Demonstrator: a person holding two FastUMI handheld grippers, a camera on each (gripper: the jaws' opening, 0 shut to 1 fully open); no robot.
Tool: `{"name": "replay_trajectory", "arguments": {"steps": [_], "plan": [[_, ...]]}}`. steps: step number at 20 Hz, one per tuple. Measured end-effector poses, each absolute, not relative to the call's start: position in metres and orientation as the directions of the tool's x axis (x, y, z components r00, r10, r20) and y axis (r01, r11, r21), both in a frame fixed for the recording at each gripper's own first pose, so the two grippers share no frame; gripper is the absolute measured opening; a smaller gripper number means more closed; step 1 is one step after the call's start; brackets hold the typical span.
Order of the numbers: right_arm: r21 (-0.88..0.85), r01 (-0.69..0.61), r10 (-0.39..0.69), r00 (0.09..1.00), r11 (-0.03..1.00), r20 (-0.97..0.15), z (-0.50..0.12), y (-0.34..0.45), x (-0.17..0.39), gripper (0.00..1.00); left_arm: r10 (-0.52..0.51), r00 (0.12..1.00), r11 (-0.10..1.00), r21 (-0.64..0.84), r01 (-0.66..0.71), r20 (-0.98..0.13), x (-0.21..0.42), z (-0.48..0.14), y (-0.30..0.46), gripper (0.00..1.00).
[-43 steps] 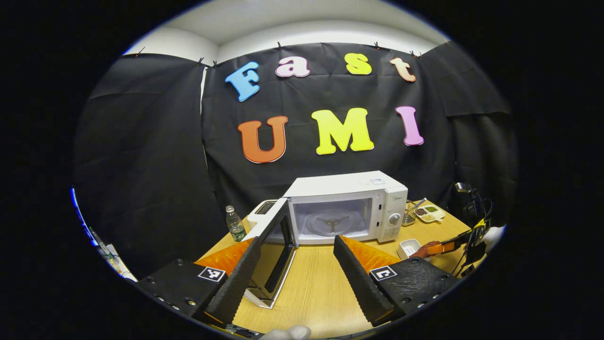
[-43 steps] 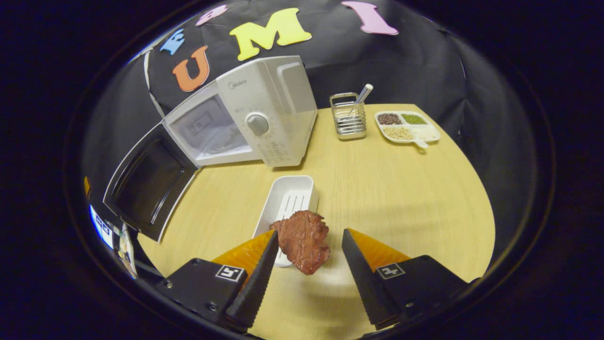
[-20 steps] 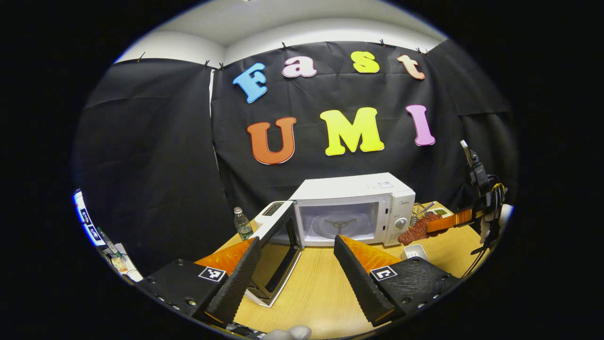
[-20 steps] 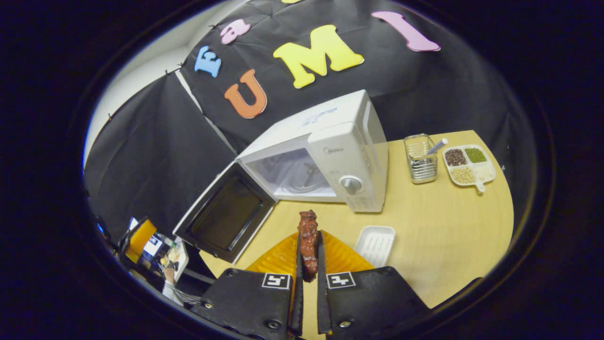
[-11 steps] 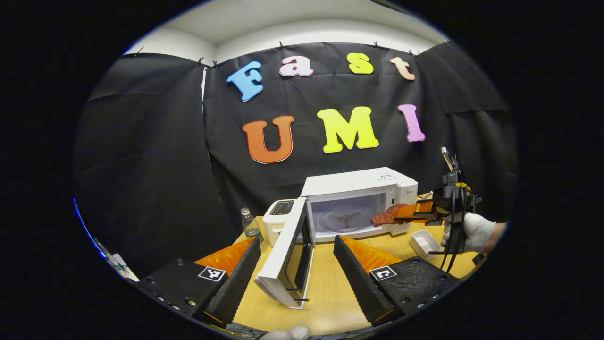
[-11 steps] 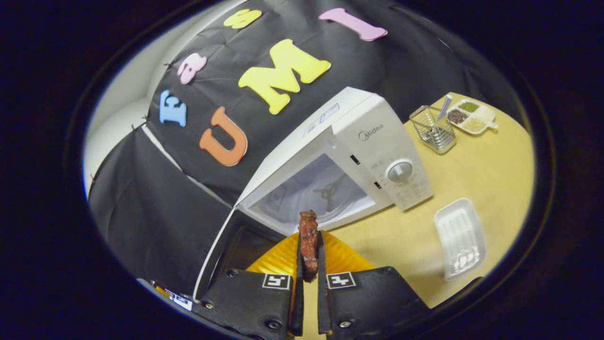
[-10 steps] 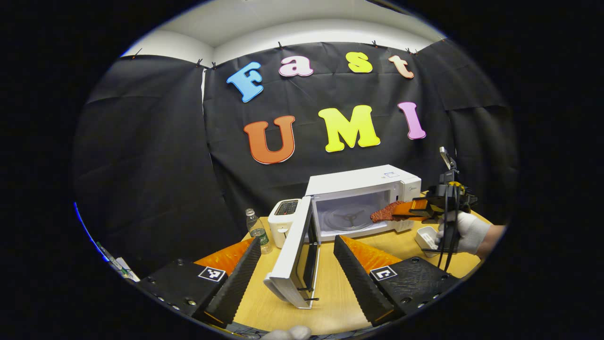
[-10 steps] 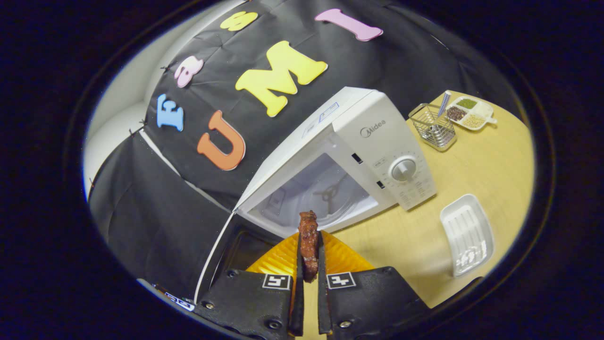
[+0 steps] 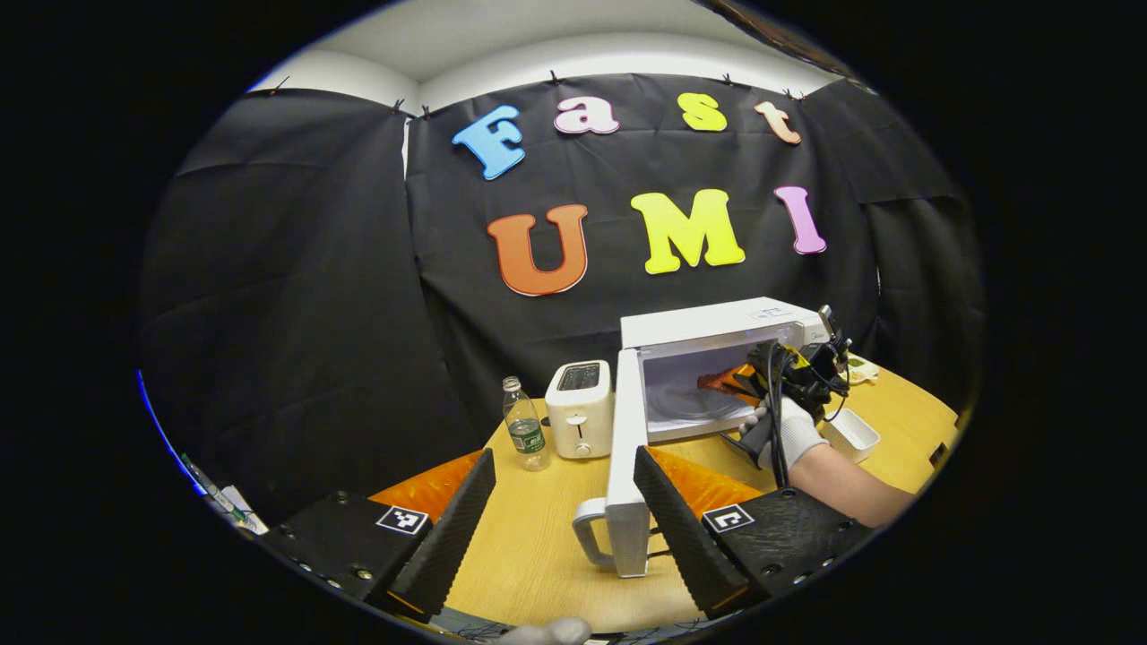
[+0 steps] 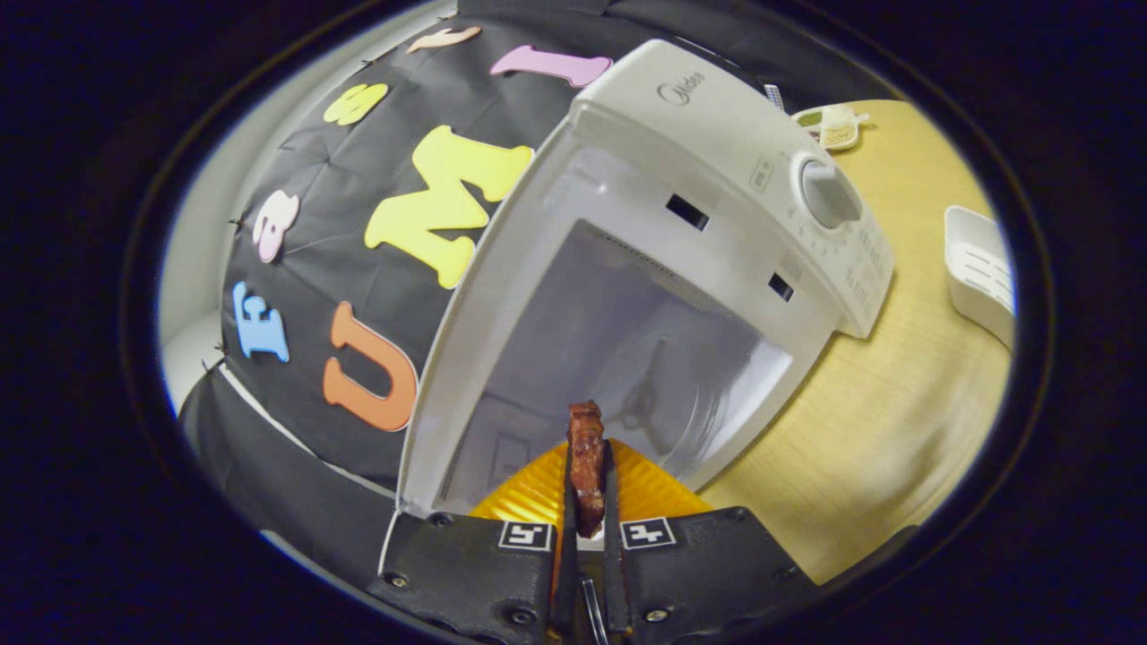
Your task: Open the microwave oven with the left hand, put the food in, and close the microwave oven.
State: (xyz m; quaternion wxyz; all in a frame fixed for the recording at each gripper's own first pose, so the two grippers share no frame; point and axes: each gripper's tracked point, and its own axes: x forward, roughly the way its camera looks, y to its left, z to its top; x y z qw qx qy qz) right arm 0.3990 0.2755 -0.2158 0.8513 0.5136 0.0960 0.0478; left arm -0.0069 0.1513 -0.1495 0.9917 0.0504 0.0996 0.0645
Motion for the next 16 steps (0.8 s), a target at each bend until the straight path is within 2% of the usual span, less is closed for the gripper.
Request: {"name": "replay_trajectory", "arguments": {"steps": [3, 5, 12, 13, 14, 15, 16], "plan": [[0.849, 0.057, 0.157, 0.974, 0.524, -0.163, -0.240, 0.289, 0.422, 0.14, 0.151, 0.971, 0.985, 0.110, -0.132, -0.187, -0.007, -0.152, 0.159, 0.95], [0.789, 0.092, 0.116, 0.972, 0.607, -0.203, -0.257, 0.290, 0.433, 0.15, 0.150, 0.969, 0.986, 0.104, -0.131, -0.199, -0.006, -0.156, 0.160, 0.95], [0.677, 0.073, 0.077, 0.979, 0.732, -0.189, -0.261, 0.291, 0.442, 0.18, 0.153, 0.968, 0.986, 0.100, -0.135, -0.199, -0.005, -0.152, 0.167, 0.95], [0.634, 0.098, 0.048, 0.977, 0.767, -0.210, -0.264, 0.285, 0.443, 0.12, 0.154, 0.967, 0.986, 0.096, -0.138, -0.201, -0.003, -0.152, 0.168, 0.95], [0.583, 0.125, 0.015, 0.973, 0.803, -0.229, -0.270, 0.278, 0.444, 0.25, 0.158, 0.967, 0.986, 0.091, -0.142, -0.199, -0.002, -0.151, 0.169, 0.95], [0.558, 0.127, 0.003, 0.974, 0.820, -0.226, -0.270, 0.275, 0.446, 0.30, 0.159, 0.967, 0.986, 0.086, -0.144, -0.201, -0.001, -0.151, 0.170, 0.95], [0.535, 0.131, -0.005, 0.973, 0.834, -0.230, -0.269, 0.275, 0.446, 0.45, 0.162, 0.966, 0.985, 0.086, -0.147, -0.203, 0.000, -0.153, 0.171, 0.95]]}}
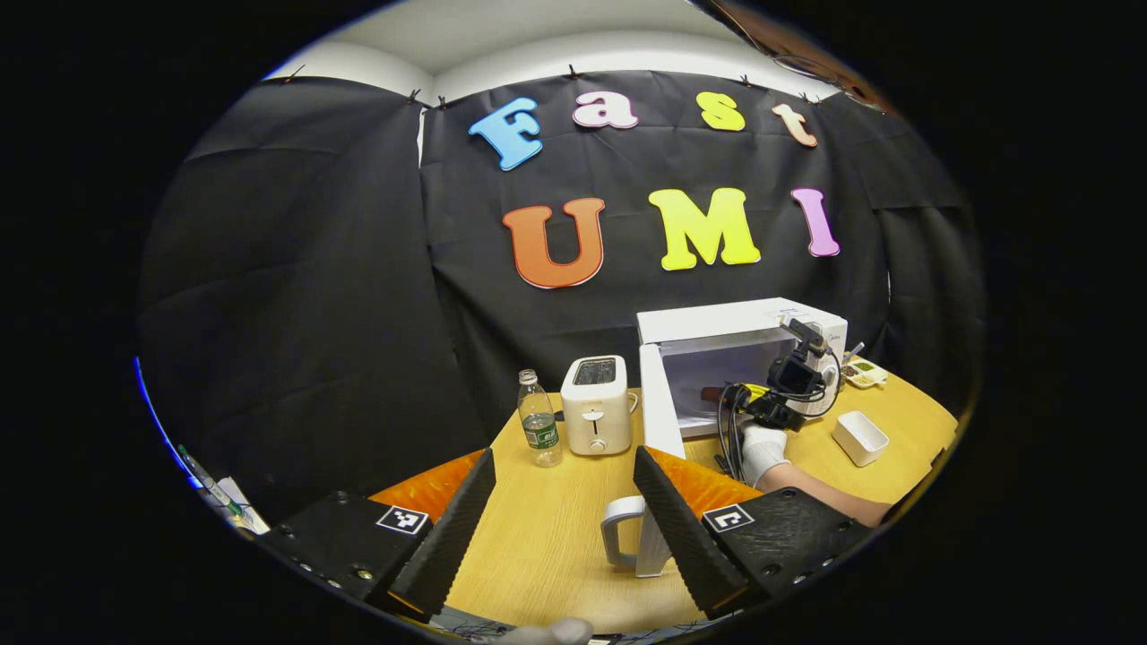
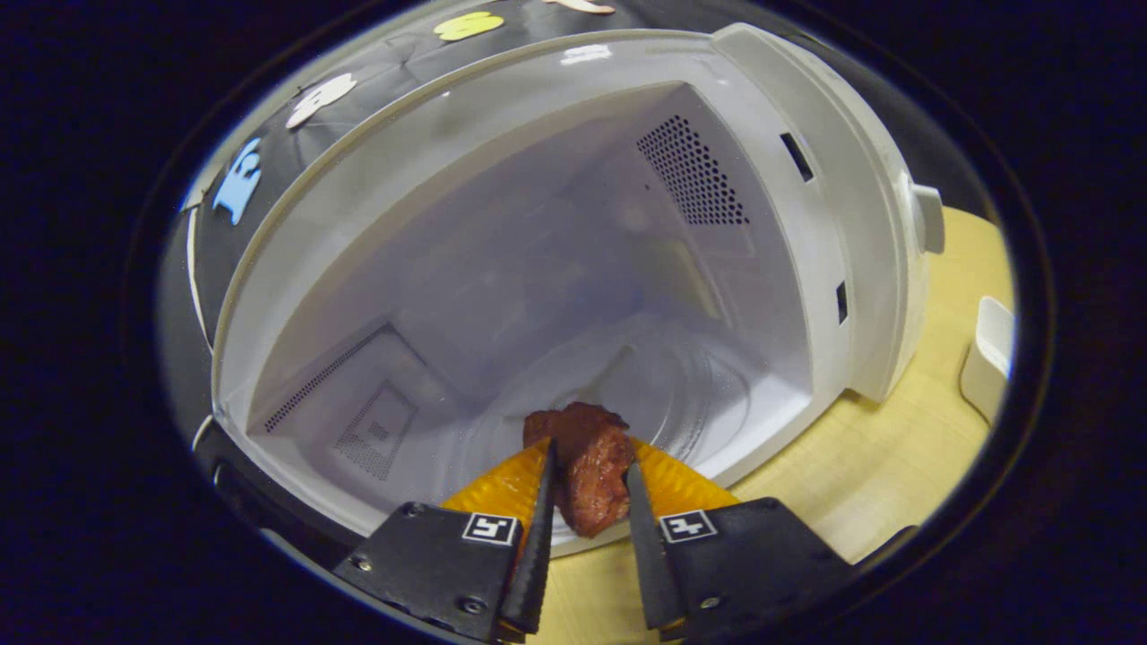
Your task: Open the microwave oven with the left hand, put the food in, and close the microwave oven.
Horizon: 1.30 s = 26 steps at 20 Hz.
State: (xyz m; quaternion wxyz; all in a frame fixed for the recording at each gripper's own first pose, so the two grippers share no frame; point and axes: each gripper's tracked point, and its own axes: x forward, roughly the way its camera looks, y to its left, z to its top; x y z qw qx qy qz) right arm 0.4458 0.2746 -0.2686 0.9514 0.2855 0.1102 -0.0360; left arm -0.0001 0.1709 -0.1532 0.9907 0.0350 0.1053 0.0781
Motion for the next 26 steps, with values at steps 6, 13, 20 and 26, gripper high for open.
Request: {"name": "replay_trajectory", "arguments": {"steps": [6, 13, 20, 26], "plan": [[0.241, 0.144, -0.105, 0.980, 0.960, -0.167, -0.245, 0.256, 0.441, 0.93, 0.170, 0.961, 0.985, 0.079, -0.156, -0.220, 0.007, -0.160, 0.175, 0.95], [0.216, 0.086, -0.051, 0.985, 0.973, -0.164, -0.218, 0.259, 0.413, 0.98, 0.172, 0.966, 0.984, 0.087, -0.158, -0.192, 0.009, -0.152, 0.178, 0.95], [0.134, -0.049, 0.078, 0.973, 0.990, -0.217, -0.167, 0.261, 0.289, 0.98, 0.176, 0.971, 0.984, 0.060, -0.168, -0.165, 0.004, -0.126, 0.189, 0.95], [0.053, -0.113, 0.121, 0.978, 0.992, -0.169, -0.111, 0.222, 0.175, 0.99, 0.163, 0.974, 0.986, 0.063, -0.155, -0.159, -0.002, -0.128, 0.194, 0.95]]}}
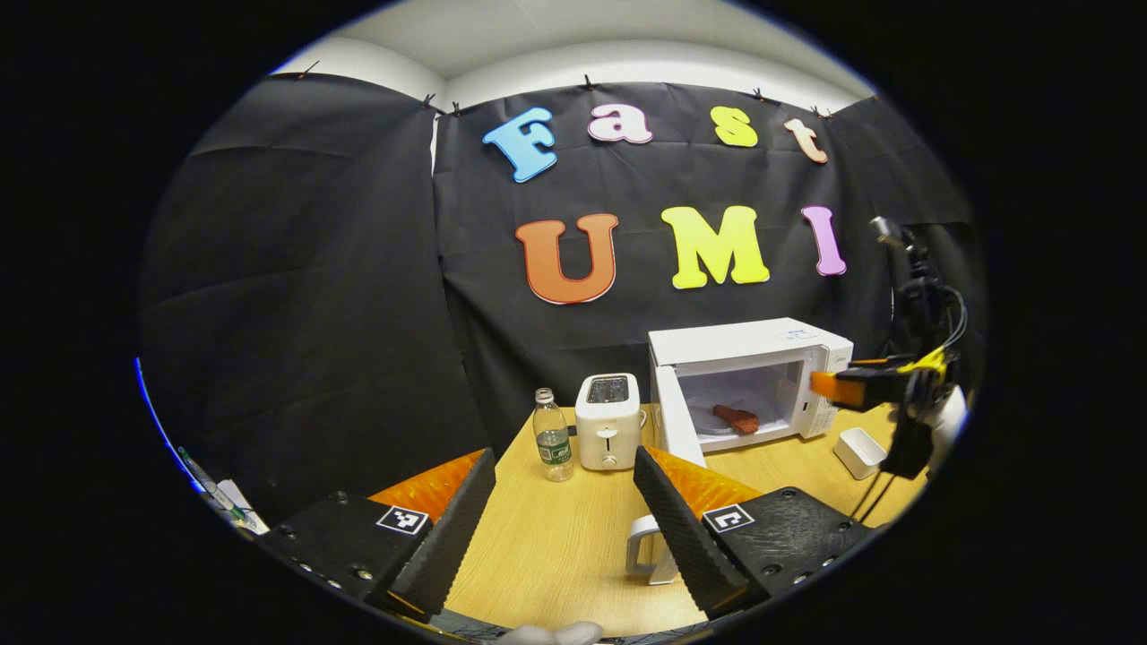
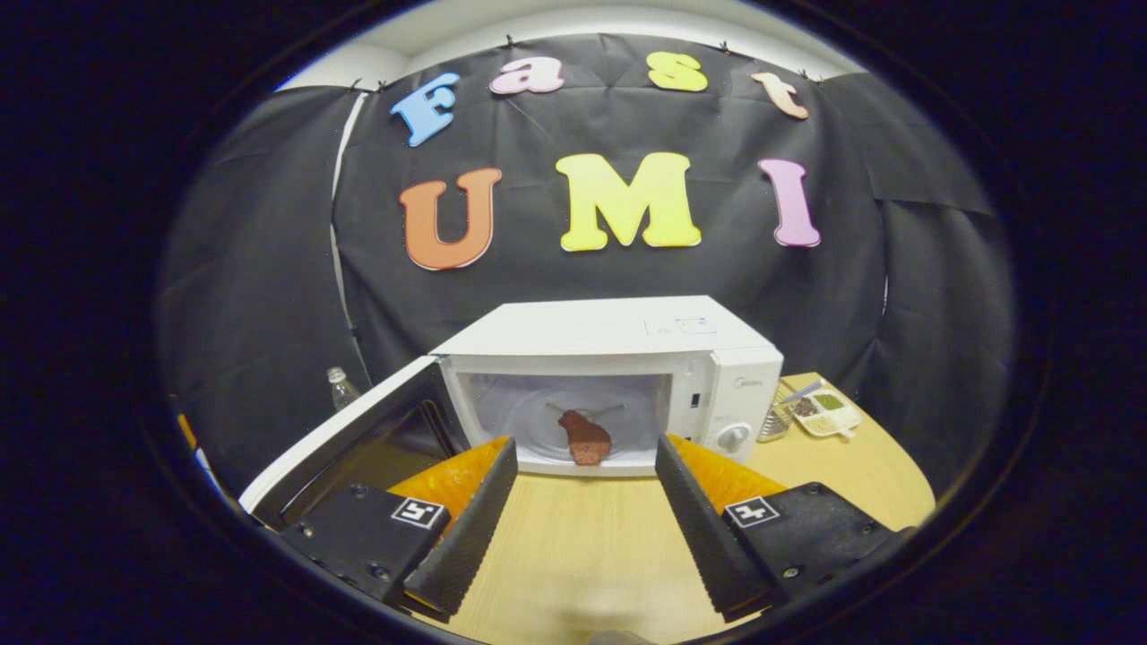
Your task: Open the microwave oven with the left hand, put the food in, and close the microwave oven.
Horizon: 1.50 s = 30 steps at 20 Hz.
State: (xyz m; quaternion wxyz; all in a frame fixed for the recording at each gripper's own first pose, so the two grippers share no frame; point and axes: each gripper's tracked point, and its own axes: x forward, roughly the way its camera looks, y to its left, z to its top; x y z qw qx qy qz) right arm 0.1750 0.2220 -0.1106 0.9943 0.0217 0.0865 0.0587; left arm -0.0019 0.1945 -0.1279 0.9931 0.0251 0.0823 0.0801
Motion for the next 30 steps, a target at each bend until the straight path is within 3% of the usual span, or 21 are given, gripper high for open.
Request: {"name": "replay_trajectory", "arguments": {"steps": [1, 2, 9, 11, 15, 24, 30], "plan": [[0.039, -0.113, 0.118, 0.977, 0.993, -0.176, -0.106, 0.212, 0.158, 0.90, 0.167, 0.972, 0.985, 0.067, -0.157, -0.169, -0.003, -0.131, 0.196, 0.95], [0.023, -0.108, 0.110, 0.978, 0.994, -0.175, -0.102, 0.201, 0.142, 0.99, 0.161, 0.974, 0.986, 0.069, -0.152, -0.160, -0.002, -0.133, 0.195, 0.95], [-0.024, -0.054, 0.048, 0.976, 0.998, -0.210, -0.086, 0.131, 0.053, 0.98, 0.151, 0.972, 0.988, 0.068, -0.140, -0.179, 0.006, -0.162, 0.190, 0.95], [-0.034, -0.038, 0.030, 0.977, 0.999, -0.212, -0.083, 0.119, 0.039, 0.99, 0.142, 0.972, 0.989, 0.070, -0.131, -0.186, 0.008, -0.170, 0.191, 0.77], [-0.014, -0.066, 0.060, 0.966, 0.998, -0.250, -0.087, 0.115, 0.019, 0.99, 0.140, 0.973, 0.989, 0.066, -0.130, -0.183, 0.018, -0.187, 0.198, 0.02], [-0.010, -0.022, 0.020, 0.983, 1.000, -0.182, -0.050, 0.099, -0.006, 0.99, 0.071, 0.969, 0.995, 0.089, -0.051, -0.236, 0.041, -0.229, 0.186, 0.00], [0.000, -0.001, 0.001, 0.981, 1.000, -0.194, -0.048, 0.086, -0.013, 0.99, 0.027, 0.969, 0.996, 0.087, -0.005, -0.245, 0.045, -0.237, 0.165, 0.00]]}}
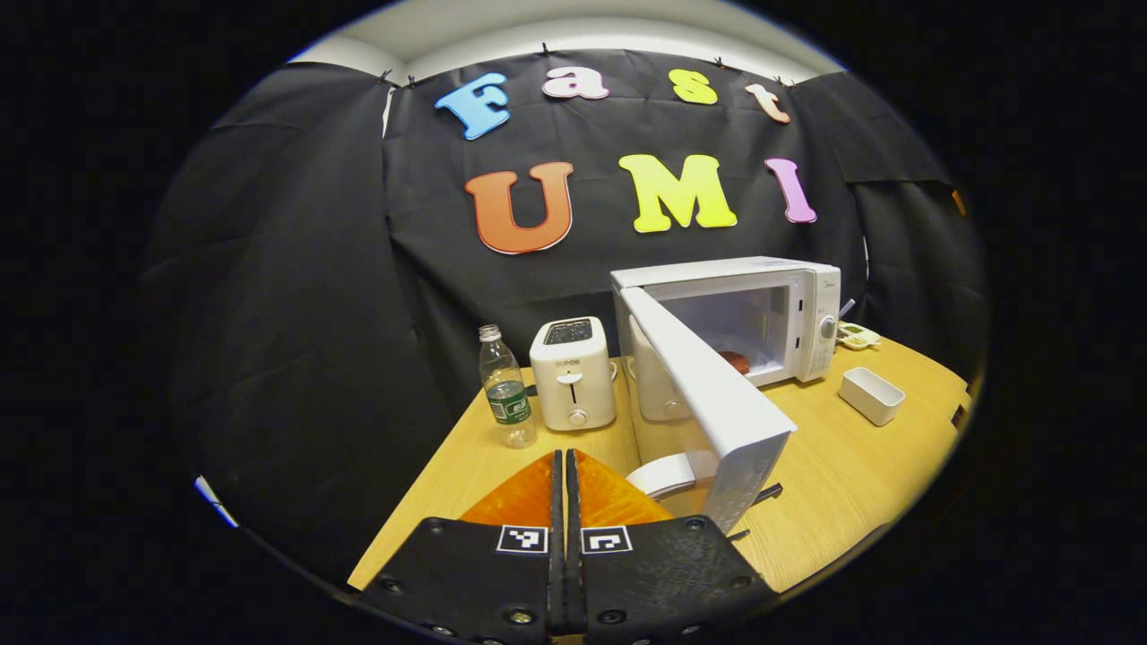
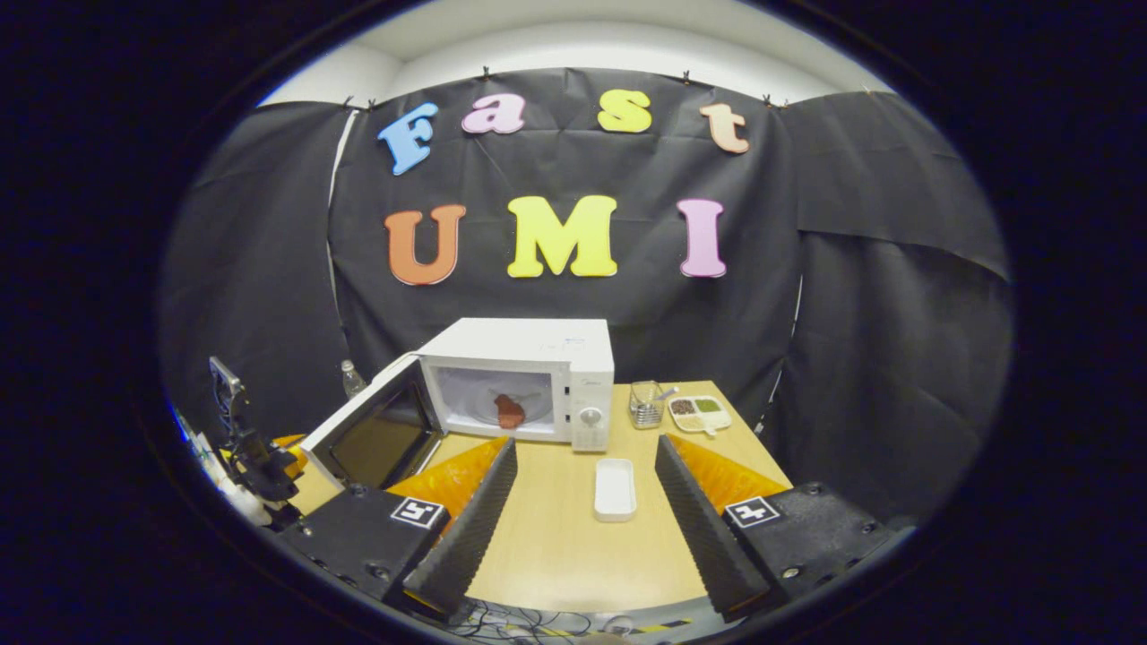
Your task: Open the microwave oven with the left hand, put the food in, and close the microwave oven.
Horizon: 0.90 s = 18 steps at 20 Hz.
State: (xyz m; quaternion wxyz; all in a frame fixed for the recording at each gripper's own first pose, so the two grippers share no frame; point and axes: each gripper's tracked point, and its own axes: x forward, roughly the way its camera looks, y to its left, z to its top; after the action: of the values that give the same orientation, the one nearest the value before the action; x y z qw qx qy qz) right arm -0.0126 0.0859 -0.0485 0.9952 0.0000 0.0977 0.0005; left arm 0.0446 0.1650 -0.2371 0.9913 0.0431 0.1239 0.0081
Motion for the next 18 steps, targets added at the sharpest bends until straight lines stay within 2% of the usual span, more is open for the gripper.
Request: {"name": "replay_trajectory", "arguments": {"steps": [9, 18], "plan": [[0.026, -0.001, 0.006, 0.978, 1.000, -0.210, -0.050, 0.063, -0.006, 0.99, -0.104, 0.963, 0.989, 0.076, 0.126, -0.250, 0.052, -0.240, 0.075, 0.00], [0.038, 0.017, -0.007, 0.969, 0.999, -0.247, -0.058, 0.005, 0.022, 0.99, -0.231, 0.942, 0.964, 0.072, 0.255, -0.242, 0.094, -0.233, -0.029, 0.00]]}}
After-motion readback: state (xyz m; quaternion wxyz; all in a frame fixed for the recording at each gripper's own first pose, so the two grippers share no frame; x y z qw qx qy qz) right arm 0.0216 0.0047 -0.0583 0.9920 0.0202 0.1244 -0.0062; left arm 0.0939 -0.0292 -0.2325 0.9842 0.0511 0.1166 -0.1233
